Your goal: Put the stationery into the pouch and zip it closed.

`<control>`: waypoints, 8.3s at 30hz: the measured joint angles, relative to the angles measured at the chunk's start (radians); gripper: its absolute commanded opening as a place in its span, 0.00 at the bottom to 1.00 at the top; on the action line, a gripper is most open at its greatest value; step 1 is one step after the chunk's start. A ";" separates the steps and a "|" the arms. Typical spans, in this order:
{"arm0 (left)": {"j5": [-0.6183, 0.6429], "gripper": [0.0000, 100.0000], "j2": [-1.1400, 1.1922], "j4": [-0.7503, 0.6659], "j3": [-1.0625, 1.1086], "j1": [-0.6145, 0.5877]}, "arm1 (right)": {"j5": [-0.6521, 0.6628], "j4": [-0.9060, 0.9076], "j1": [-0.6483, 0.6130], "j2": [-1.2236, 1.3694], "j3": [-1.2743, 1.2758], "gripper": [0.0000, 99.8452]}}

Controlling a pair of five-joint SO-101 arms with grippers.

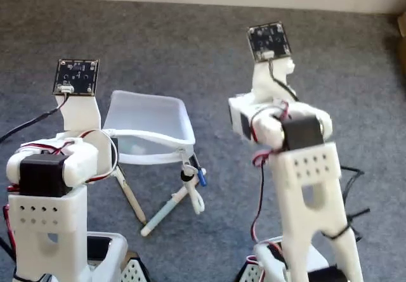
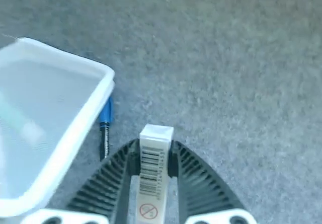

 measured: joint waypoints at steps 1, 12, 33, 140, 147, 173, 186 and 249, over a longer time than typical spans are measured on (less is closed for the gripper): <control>0.000 0.01 0.000 0.000 0.000 0.000 | 0.000 0.006 -0.014 -0.029 0.000 0.01; 0.000 0.01 0.241 0.041 -0.195 -0.005 | 0.000 0.009 -0.172 -0.313 0.000 0.01; 0.153 0.01 0.631 0.094 -0.635 -0.002 | -0.002 -0.483 -0.414 -0.351 0.146 0.01; 0.143 0.01 0.463 0.094 -0.526 -0.356 | 0.061 -0.572 -0.318 -0.344 0.640 0.14; 0.137 0.01 0.445 0.094 -0.474 -0.384 | 0.061 -0.462 -0.315 0.012 0.416 0.14; 0.137 0.01 0.436 0.094 -0.454 -0.384 | 0.061 -0.459 -0.258 1.025 -0.236 0.14; 0.137 0.01 0.436 0.094 -0.454 -0.384 | 0.061 -0.361 -0.258 1.048 -0.242 0.14; 0.212 0.01 0.423 0.094 -0.465 -0.080 | -0.009 -0.104 -0.218 0.066 0.100 0.04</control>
